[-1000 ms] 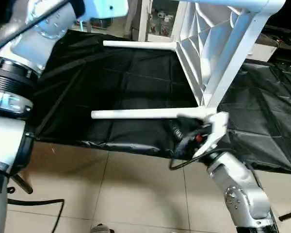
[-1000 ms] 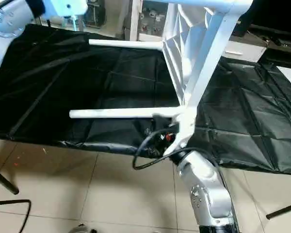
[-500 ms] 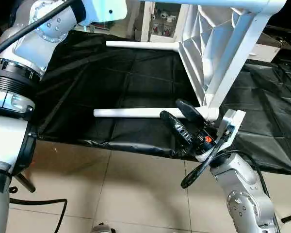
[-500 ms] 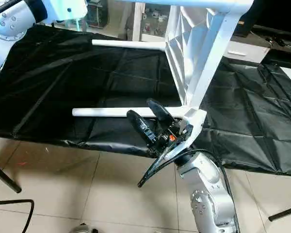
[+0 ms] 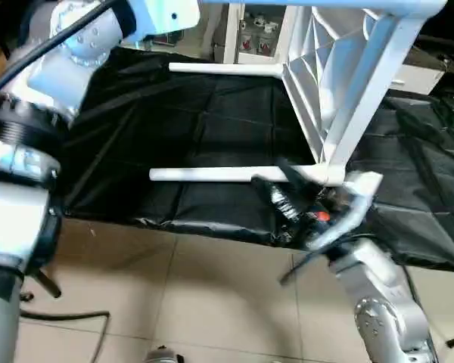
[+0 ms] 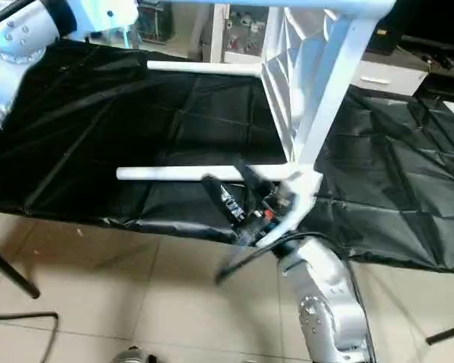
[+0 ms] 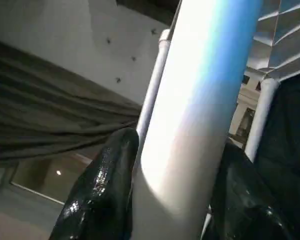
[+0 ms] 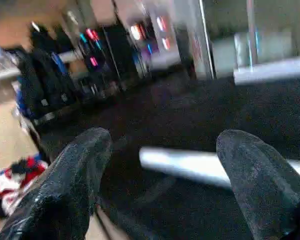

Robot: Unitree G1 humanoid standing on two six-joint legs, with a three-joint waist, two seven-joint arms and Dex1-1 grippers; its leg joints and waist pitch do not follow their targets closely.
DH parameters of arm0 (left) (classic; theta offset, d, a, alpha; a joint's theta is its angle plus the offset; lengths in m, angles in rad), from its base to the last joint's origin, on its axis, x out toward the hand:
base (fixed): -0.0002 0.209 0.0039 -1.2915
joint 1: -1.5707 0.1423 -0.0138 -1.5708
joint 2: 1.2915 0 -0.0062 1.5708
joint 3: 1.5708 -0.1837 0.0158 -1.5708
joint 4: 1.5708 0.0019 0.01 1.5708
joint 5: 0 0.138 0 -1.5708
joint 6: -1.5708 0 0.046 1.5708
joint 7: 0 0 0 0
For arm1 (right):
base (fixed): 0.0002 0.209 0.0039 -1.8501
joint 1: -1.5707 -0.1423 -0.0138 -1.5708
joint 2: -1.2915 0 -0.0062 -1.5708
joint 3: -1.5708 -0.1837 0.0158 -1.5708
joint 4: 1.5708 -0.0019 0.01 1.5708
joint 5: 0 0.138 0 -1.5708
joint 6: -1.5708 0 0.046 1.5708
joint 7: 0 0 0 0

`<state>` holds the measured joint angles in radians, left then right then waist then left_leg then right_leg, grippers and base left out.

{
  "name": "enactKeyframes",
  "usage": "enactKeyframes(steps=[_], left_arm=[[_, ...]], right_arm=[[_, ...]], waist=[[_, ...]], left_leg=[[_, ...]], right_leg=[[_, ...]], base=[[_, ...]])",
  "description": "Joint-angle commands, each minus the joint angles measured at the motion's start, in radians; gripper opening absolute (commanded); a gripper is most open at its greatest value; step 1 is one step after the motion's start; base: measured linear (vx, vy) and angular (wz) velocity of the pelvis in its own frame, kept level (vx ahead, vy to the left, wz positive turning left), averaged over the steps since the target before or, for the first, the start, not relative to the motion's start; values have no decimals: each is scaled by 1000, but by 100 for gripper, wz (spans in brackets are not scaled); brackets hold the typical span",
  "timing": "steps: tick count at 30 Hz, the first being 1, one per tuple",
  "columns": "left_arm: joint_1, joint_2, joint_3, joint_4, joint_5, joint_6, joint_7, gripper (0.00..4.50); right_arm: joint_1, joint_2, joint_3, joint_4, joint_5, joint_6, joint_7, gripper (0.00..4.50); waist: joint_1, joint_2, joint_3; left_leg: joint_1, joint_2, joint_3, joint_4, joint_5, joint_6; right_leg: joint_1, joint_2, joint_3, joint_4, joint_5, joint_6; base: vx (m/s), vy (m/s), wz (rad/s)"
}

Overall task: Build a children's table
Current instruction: Flip table

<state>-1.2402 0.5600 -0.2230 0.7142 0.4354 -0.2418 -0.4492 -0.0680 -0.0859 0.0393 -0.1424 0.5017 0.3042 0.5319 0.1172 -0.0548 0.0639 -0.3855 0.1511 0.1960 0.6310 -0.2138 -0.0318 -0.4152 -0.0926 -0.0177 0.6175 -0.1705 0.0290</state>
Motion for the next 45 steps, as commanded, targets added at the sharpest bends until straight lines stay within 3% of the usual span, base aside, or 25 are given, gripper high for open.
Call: enactKeyframes(steps=[1, 5, 8, 10, 13, 18, 19, 21, 25, 27, 30, 32, 33, 35, 40, 45], left_arm=[[26, -77, 166, -21, -226, 72, 67, 188], [61, -113, 209, -73, -282, 101, 83, 188], [88, -137, 240, -128, -320, 128, 88, 188], [108, -150, 260, -175, -338, 153, 83, 188], [125, -166, 288, -214, -349, 174, 81, 188], [147, -170, 299, -261, -350, 209, 70, 188], [154, -170, 301, -277, -354, 222, 66, 188], [159, -170, 303, -288, -357, 231, 68, 188], [187, -175, 313, -332, -359, 274, 83, 188], [194, -176, 318, -343, -360, 285, 89, 188], [200, -175, 318, -357, -361, 297, 86, 188], [203, -173, 318, -367, -359, 305, 86, 188], [206, -171, 319, -374, -359, 312, 85, 188], [209, -169, 320, -385, -360, 322, 83, 188], [215, -170, 324, -412, -364, 346, 78, 188], [218, -170, 322, -419, -363, 355, 79, 188]], right_arm=[[-26, 15, -60, 47, -15, 20, -101, 376], [-55, 41, -150, 107, 22, 8, -183, 403], [-73, 48, -207, 138, 74, 0, -201, 436], [-97, 54, -247, 160, 114, 1, -213, 447], [-142, 57, -277, 192, 135, -2, -222, 449], [-196, 60, -313, 218, 179, -10, -192, 450], [-206, 54, -319, 227, 177, -9, -194, 450], [-218, 43, -321, 248, 160, -16, -202, 450], [-261, 19, -348, 321, 87, -83, -276, 450], [-261, 26, -358, 315, 75, -93, -310, 450], [-264, 29, -368, 321, 61, -112, -341, 450], [-273, 28, -379, 338, 61, -125, -347, 450], [-280, 23, -379, 353, 60, -136, -340, 450], [-302, 11, -384, 385, 74, -137, -309, 450], [-428, -23, -428, 532, 135, -131, -225, 450], [-514, -52, -452, 654, 159, -120, -192, 450]], waist=[[-4, -4, -66], [5, 3, -71], [19, 2, -75], [21, 1, -76], [19, 0, -75], [14, -5, -75], [14, -10, -75], [13, -10, -77], [14, -22, -82], [19, -22, -85], [19, -21, -80], [16, -21, -77], [16, -16, -78], [11, -18, -77], [3, -16, -80], [1, -21, -84]], left_leg=[[28, 72, -36, -101, -185, -46], [32, 70, -28, -97, -141, -20], [32, 68, -23, -93, -118, 5], [32, 68, -22, -93, -108, 17], [28, 66, -24, -95, -124, 16], [28, 70, -27, -98, -132, -1], [28, 69, -26, -97, -113, 5], [28, 67, -24, -93, -71, 13], [19, 60, -17, -81, 6, 43], [16, 60, -15, -75, 38, 62], [16, 61, -15, -78, -4, 67], [18, 62, -16, -82, -54, 50], [18, 63, -18, -82, -61, 45], [16, 62, -18, -84, -73, 36], [15, 61, -18, -80, -47, 46], [12, 58, -15, -74, 4, 73]], right_leg=[[33, -66, 28, -53, -129, -236], [31, -64, 27, -49, -110, -247], [31, -61, 26, -45, -66, -256], [32, -62, 24, -43, -55, -268], [32, -60, 22, -46, -92, -259], [32, -61, 20, -48, -103, -237], [34, -60, 20, -46, -78, -238], [34, -59, 19, -40, -41, -247], [38, -58, 21, -32, 20, -265], [35, -57, 22, -26, 57, -269], [33, -54, 21, -32, 4, -264], [30, -55, 21, -39, -62, -251], [30, -57, 21, -39, -70, -250], [30, -53, 20, -41, -85, -243], [34, -53, 19, -34, -34, -261], [39, -51, 17, -28, 24, -291]], base=[[0, 0, 0], [0, 0, 0], [0, 0, 0], [0, 0, 0], [0, 0, 0], [0, 0, 0], [0, 0, 0], [0, 0, 0], [0, 0, 0], [0, 0, 0], [0, 0, 0], [0, 0, 0], [0, 0, 0], [0, 0, 0], [0, 0, 0], [0, 0, 0]])
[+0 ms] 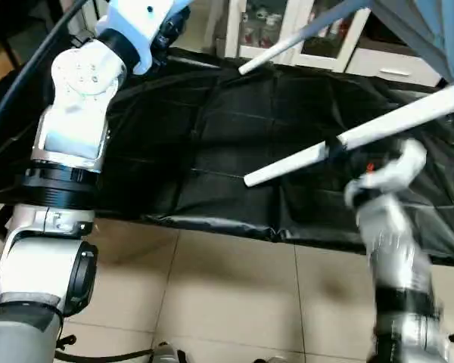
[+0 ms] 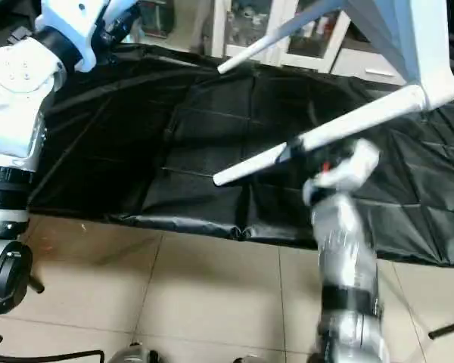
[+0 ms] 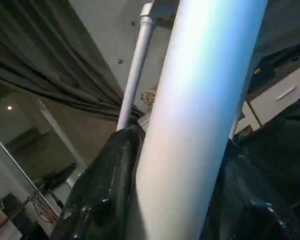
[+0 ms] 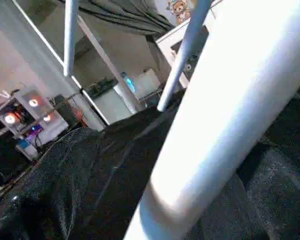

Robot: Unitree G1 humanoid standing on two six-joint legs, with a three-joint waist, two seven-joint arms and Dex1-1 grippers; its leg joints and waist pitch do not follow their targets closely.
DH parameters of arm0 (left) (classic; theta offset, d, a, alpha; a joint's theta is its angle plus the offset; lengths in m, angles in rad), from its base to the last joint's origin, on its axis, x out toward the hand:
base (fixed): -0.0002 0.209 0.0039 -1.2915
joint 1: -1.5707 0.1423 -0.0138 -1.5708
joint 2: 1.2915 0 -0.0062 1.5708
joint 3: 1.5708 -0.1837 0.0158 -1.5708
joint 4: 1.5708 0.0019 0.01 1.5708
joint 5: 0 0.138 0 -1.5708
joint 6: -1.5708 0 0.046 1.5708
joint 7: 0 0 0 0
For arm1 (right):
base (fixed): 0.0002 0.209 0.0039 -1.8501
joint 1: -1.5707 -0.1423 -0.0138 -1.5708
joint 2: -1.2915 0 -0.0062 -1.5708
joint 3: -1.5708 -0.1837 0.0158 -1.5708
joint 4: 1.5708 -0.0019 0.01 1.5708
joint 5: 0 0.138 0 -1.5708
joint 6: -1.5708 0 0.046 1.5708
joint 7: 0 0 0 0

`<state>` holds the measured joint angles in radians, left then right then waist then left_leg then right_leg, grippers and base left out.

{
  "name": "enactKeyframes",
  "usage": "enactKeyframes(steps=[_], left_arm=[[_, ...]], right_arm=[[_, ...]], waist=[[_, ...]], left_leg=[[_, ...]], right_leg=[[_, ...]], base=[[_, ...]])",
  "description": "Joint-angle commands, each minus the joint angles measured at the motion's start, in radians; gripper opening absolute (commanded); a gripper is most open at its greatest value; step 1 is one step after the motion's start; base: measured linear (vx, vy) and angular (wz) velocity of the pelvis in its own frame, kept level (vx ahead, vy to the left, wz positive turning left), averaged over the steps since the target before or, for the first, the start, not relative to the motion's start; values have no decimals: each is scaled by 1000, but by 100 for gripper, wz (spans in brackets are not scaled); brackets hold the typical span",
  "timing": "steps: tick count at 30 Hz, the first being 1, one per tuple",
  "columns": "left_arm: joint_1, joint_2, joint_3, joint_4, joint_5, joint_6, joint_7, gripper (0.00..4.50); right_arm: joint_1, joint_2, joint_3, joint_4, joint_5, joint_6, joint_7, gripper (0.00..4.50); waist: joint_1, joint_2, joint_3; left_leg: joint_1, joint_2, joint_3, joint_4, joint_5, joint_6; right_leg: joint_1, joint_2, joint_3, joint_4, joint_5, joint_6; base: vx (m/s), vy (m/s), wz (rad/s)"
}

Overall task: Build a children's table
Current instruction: Flip table

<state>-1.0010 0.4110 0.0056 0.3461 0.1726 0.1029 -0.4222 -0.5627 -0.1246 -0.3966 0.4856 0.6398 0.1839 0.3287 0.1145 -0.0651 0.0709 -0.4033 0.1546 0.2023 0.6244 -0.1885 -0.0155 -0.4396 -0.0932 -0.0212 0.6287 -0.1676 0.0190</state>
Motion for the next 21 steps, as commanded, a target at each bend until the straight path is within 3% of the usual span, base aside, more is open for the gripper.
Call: enactKeyframes(steps=[1, 7, 9, 14, 21], left_arm=[[-19, -21, 94, -57, -100, 16, 52, 188], [-9, -18, 99, -69, -97, 30, 62, 188], [-8, -18, 101, -70, -96, 31, 64, 188], [16, -15, 110, -79, -93, 42, 79, 188], [44, -17, 130, -97, -88, 46, 109, 188]], right_arm=[[-42, -23, -24, 62, 19, 0, 15, 432], [-71, -39, -27, 103, 13, -9, 58, 381], [-74, -41, -28, 109, 13, -10, 62, 369], [-110, -70, -17, 124, -17, -41, 88, 328], [-128, -109, 26, 85, -99, -100, 98, 268]], waist=[[4, -11, -91], [5, -19, -91], [5, -16, -90], [1, -21, -91], [0, -25, -91]], left_leg=[[31, 55, -20, -66, -25, 60], [31, 58, -19, -66, -22, 69], [31, 58, -20, -66, -26, 66], [30, 57, -19, -64, -20, 66], [30, 57, -18, -61, -5, 75]], right_leg=[[62, -51, 21, -40, 19, -287], [62, -52, 20, -40, 1, -283], [61, -52, 20, -41, -15, -284], [62, -52, 20, -40, -19, -280], [61, -49, 19, -38, -10, -281]], base=[[0, 0, 0], [0, 0, 0], [0, 0, 0], [0, 0, 0], [0, 0, 0]])
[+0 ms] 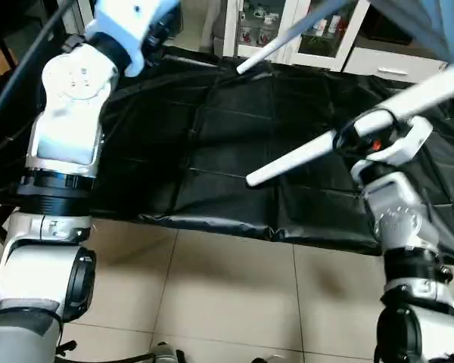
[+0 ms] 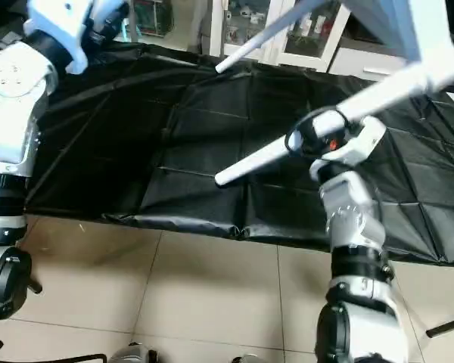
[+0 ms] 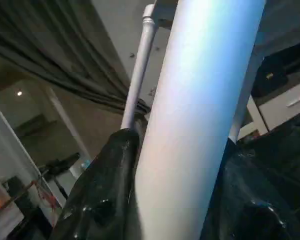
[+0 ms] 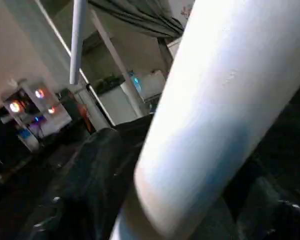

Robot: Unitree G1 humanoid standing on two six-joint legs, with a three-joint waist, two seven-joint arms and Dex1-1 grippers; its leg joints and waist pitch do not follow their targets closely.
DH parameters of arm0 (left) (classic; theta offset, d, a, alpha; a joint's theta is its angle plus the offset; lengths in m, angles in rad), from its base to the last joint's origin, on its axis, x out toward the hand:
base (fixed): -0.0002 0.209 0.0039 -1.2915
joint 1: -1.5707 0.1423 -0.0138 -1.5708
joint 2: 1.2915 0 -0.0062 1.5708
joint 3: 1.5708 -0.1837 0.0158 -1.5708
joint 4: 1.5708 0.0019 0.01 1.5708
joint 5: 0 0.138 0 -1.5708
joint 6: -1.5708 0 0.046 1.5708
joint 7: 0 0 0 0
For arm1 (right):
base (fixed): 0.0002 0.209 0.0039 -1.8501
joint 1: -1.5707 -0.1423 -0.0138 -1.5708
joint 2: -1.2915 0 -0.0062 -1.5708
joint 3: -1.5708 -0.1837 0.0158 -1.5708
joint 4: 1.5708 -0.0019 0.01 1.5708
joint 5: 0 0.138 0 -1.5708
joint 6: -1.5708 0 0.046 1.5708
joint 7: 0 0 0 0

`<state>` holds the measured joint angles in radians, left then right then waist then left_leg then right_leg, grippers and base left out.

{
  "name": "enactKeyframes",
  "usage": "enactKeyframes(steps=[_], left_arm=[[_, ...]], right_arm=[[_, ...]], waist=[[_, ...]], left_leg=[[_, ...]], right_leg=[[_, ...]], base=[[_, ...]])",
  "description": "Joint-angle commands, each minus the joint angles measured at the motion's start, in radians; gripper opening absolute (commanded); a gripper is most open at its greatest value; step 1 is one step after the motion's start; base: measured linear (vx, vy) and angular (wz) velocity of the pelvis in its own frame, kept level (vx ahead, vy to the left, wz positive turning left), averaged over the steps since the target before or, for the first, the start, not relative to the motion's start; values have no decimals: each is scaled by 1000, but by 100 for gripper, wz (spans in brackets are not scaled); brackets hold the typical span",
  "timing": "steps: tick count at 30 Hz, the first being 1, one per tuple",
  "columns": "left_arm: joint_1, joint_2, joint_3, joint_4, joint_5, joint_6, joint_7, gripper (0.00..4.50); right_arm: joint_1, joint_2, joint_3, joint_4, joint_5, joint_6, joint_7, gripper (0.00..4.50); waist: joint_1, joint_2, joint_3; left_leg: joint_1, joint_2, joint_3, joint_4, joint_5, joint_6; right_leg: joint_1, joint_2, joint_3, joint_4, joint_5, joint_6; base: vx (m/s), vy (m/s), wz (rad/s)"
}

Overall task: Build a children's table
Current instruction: Flip table

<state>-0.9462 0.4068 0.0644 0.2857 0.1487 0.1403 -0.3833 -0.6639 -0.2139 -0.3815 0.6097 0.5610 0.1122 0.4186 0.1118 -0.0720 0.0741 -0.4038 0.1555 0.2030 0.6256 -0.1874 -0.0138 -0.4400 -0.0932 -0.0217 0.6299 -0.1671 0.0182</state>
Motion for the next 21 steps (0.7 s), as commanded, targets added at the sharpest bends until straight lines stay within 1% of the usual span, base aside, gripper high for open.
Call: enactKeyframes(steps=[1, 2, 4, 5, 6, 7, 9, 10, 11, 13, 14, 15, 16, 17, 18, 19, 20, 21], left_arm=[[-4, -14, 76, -40, -62, 8, 77, 188], [-4, -14, 76, -40, -62, 8, 77, 188], [20, -19, 93, -58, -63, 10, 97, 187], [29, -21, 98, -64, -64, 10, 103, 186], [48, -27, 108, -74, -67, 4, 116, 186], [70, -35, 118, -85, -76, 2, 125, 186], [127, -56, 132, -110, -94, -11, 137, 185], [179, -75, 134, -132, -103, -26, 140, 184], [198, -86, 135, -139, -108, -32, 142, 183], [218, -98, 133, -145, -111, -38, 147, 176], [256, -115, 131, -157, -115, -47, 152, 173], [280, -125, 129, -167, -118, -52, 154, 169], [302, -132, 127, -176, -117, -55, 158, 169], [302, -132, 127, -176, -117, -55, 158, 165], [316, -137, 124, -186, -115, -54, 162, 158], [334, -147, 121, -198, -114, -54, 171, 156], [356, -158, 113, -210, -107, -62, 182, 156], [374, -165, 106, -218, -102, -73, 191, 152]], right_arm=[[-30, -25, 15, -42, -30, -38, 7, 257], [-30, -25, 15, -42, -30, -38, 7, 257], [-33, -41, 44, -58, -81, -80, 6, 242], [-34, -45, 50, -63, -94, -93, 4, 234], [-33, -55, 69, -77, -127, -121, 4, 228], [-32, -64, 85, -92, -157, -148, -2, 224], [-29, -85, 117, -113, -221, -201, -12, 221], [-30, -88, 116, -123, -236, -218, -30, 220], [-30, -91, 115, -124, -242, -226, -35, 220], [-30, -100, 120, -123, -263, -244, -37, 217], [-29, -118, 141, -124, -310, -284, -43, 214], [-29, -126, 150, -128, -328, -300, -44, 211], [-31, -128, 151, -132, -332, -306, -49, 211], [-31, -128, 151, -132, -332, -306, -49, 209], [-33, -128, 149, -134, -330, -308, -52, 208], [-33, -129, 151, -129, -330, -309, -54, 206], [-30, -134, 156, -115, -336, -314, -55, 206], [-27, -138, 160, -105, -343, -318, -57, 204]], waist=[[4, -17, -95], [3, -19, -94], [1, -20, -92], [0, -23, -92], [1, -22, -93], [0, -22, -92], [1, -25, -93], [1, -26, -92], [0, -26, -93], [1, -22, -93], [-1, -16, -93], [-5, -21, -91], [-5, -27, -90], [-3, -26, -90], [-4, -27, -90], [-2, -26, -91], [0, -23, -92], [-2, -25, -91]], left_leg=[[30, 56, -18, -62, -7, 73], [31, 56, -19, -63, -11, 70], [33, 58, -19, -64, -22, 62], [31, 58, -19, -63, -20, 61], [32, 58, -19, -63, -18, 61], [32, 58, -18, -62, -17, 61], [30, 57, -18, -61, -15, 65], [29, 57, -17, -61, -11, 67], [30, 57, -17, -60, -15, 71], [35, 59, -17, -62, -34, 67], [42, 63, -18, -62, -42, 59], [41, 64, -17, -62, -44, 55], [40, 63, -16, -62, -52, 47], [43, 64, -15, -62, -61, 46], [42, 64, -16, -62, -63, 47], [46, 67, -15, -62, -69, 44], [50, 70, -15, -61, -60, 39], [46, 71, -15, -62, -56, 37]], right_leg=[[61, -50, 20, -39, -13, -277], [61, -49, 19, -40, -21, -276], [58, -48, 19, -42, -34, -273], [60, -49, 19, -41, -26, -272], [61, -49, 19, -40, -22, -273], [59, -48, 20, -40, -15, -273], [61, -48, 21, -39, -11, -273], [61, -47, 20, -40, -8, -272], [60, -46, 21, -41, -14, -269], [55, -43, 20, -44, -36, -262], [49, -41, 17, -43, -38, -261], [46, -39, 16, -46, -37, -260], [49, -38, 15, -45, -35, -253], [47, -39, 15, -45, -32, -249], [48, -39, 15, -45, -32, -248], [44, -39, 14, -47, -32, -245], [41, -39, 11, -43, -8, -247], [43, -37, 9, -43, 0, -244]], base=[[0, 0, 0], [0, 0, 0], [0, 0, 0], [0, 0, 0], [0, 0, 0], [0, 0, 0], [0, 0, 0], [0, 0, 0], [0, 0, 0], [0, 0, 0], [0, 0, 0], [0, 0, 0], [0, 0, 0], [0, 0, 0], [0, 0, 0], [0, 0, 0], [0, 0, 0], [0, 0, 0]])
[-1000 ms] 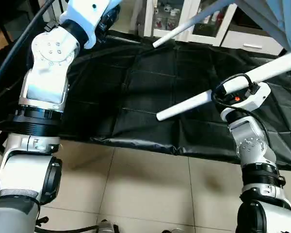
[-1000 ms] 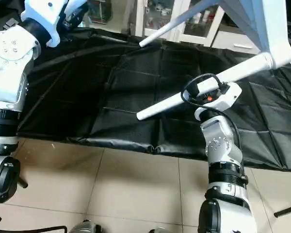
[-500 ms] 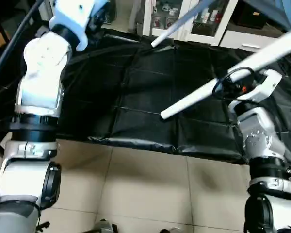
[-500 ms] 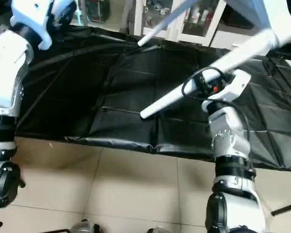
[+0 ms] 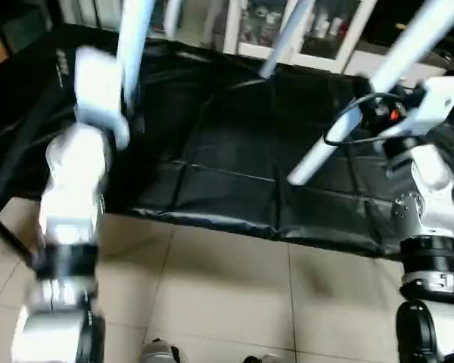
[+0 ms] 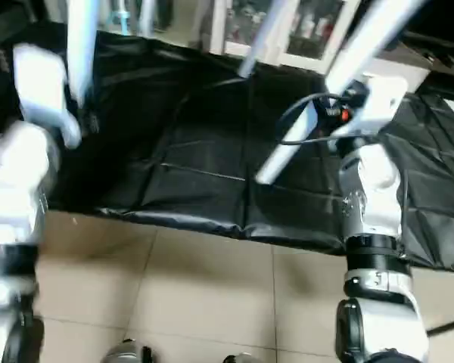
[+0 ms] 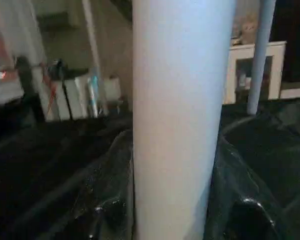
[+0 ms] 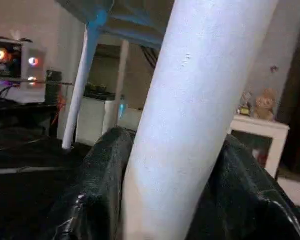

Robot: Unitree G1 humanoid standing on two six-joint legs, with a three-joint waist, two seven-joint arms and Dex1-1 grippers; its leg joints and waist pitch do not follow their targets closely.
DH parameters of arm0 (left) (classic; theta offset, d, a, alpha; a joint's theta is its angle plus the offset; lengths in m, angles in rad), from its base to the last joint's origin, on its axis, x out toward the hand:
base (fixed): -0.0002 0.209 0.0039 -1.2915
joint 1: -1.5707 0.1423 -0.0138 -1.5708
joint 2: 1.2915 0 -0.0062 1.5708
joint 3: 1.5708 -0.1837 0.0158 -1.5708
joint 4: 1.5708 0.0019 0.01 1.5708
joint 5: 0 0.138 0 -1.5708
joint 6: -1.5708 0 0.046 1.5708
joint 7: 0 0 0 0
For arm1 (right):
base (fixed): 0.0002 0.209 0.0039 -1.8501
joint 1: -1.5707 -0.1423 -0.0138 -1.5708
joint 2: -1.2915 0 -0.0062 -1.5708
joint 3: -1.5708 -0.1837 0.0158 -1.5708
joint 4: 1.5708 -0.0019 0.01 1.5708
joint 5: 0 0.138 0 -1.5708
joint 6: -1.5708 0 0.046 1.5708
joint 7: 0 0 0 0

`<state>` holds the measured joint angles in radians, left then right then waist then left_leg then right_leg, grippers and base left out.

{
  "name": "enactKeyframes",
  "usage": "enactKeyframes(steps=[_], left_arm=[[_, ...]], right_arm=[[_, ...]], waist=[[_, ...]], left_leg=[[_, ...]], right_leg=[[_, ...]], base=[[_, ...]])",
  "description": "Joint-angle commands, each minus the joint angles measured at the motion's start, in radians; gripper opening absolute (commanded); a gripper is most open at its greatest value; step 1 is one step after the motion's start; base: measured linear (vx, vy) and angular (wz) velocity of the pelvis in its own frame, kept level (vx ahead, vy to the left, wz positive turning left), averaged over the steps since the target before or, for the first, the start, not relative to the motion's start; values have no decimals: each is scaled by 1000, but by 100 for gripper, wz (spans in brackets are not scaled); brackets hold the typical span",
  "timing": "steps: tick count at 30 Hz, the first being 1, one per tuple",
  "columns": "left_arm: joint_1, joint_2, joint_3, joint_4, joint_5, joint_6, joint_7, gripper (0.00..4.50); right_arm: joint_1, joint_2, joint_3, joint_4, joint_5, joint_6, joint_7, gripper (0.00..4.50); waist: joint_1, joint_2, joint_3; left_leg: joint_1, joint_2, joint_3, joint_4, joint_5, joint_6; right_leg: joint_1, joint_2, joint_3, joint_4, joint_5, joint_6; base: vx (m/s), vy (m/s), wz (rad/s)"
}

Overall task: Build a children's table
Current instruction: Flip table

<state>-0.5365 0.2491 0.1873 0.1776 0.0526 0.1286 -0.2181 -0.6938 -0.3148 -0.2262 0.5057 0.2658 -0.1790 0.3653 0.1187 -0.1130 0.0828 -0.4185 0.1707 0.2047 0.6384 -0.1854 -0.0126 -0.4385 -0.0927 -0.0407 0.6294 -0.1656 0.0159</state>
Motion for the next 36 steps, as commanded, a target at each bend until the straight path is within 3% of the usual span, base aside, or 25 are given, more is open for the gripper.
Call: enactKeyframes(steps=[1, 3, 8, 10, 11, 14, 16, 21, 22, 24, 26, 29, 34, 36], left_arm=[[-3, -20, -30, -120, 7, -93, 38, 152], [28, -29, -35, -125, 14, -114, 46, 150], [126, -62, -49, -136, 18, -146, 65, 149], [140, -68, -57, -137, 16, -160, 63, 149], [162, -77, -73, -134, 7, -184, 50, 149], [198, -92, -114, -101, -10, -228, 3, 149], [202, -95, -117, -96, -6, -227, 9, 149], [213, -83, -131, -43, 15, -226, 8, 148], [210, -81, -133, -32, 20, -231, 11, 148], [194, -77, -132, -3, 23, -239, 12, 148], [164, -65, -138, 37, 31, -252, 9, 148], [120, -56, -144, 91, 41, -267, 7, 148], [-8, -47, -160, 250, 47, -319, -8, 148], [-69, -44, -168, 332, 48, -338, -16, 148]], right_arm=[[8, -43, 8, 6, -58, -31, -8, 204], [13, -44, 9, 4, -61, -38, -6, 201], [56, -32, 28, -3, -85, -62, -13, 198], [72, -29, 34, -5, -94, -70, -20, 197], [101, -23, 40, -7, -108, -81, -40, 196], [184, 2, 49, 14, -148, -120, -90, 196], [198, 7, 49, 20, -157, -125, -103, 196], [256, 16, 54, 67, -191, -168, -173, 196], [258, 13, 53, 76, -197, -168, -190, 196], [255, 12, 38, 93, -201, -165, -229, 196], [245, 7, 31, 107, -206, -170, -251, 196], [231, -7, 33, 126, -215, -181, -263, 196], [179, -39, 28, 204, -223, -193, -304, 196], [154, -40, 32, 234, -218, -194, -307, 196]], waist=[[-7, 8, -99], [-7, 9, -99], [-14, -8, -97], [-15, -9, -97], [-17, -17, -97], [-16, -12, -94], [-20, -18, -96], [-27, -14, -89], [-29, -19, -90], [-32, -17, -91], [-33, -17, -90], [-34, -17, -90], [-36, -12, -93], [-39, -13, -94]], left_leg=[[57, 56, -18, -74, -57, 31], [56, 54, -18, -76, -65, 23], [51, 55, -21, -77, -83, 6], [51, 55, -22, -79, -107, -1], [50, 56, -23, -80, -116, -5], [53, 57, -23, -82, -146, -16], [51, 56, -25, -84, -157, -20], [58, 58, -26, -90, -264, -52], [59, 57, -27, -90, -276, -58], [56, 57, -30, -92, -282, -64], [63, 56, -29, -93, -323, -76], [62, 54, -31, -94, -353, -85], [66, 53, -31, -94, -369, -96], [60, 52, -34, -95, -353, -97]], right_leg=[[47, -41, 28, -40, 1, -235], [47, -40, 28, -43, -4, -220], [51, -42, 29, -46, -7, -188], [50, -43, 29, -50, -40, -176], [50, -43, 28, -53, -57, -167], [43, -43, 29, -59, -89, -150], [45, -41, 28, -58, -93, -142], [32, -42, 28, -73, -192, -115], [32, -41, 27, -73, -203, -110], [34, -41, 27, -74, -208, -100], [26, -39, 26, -79, -230, -89], [25, -41, 26, -80, -251, -87], [23, -42, 25, -81, -249, -89], [29, -44, 25, -79, -232, -94]], base=[[0, 0, 0], [0, 0, 0], [0, 0, 0], [0, 0, 0], [0, 0, 0], [0, 0, 0], [0, 0, 0], [0, 0, 0], [0, 0, 0], [0, 0, 0], [0, 0, 0], [0, 0, 0], [0, 0, 0], [0, 0, 0]])
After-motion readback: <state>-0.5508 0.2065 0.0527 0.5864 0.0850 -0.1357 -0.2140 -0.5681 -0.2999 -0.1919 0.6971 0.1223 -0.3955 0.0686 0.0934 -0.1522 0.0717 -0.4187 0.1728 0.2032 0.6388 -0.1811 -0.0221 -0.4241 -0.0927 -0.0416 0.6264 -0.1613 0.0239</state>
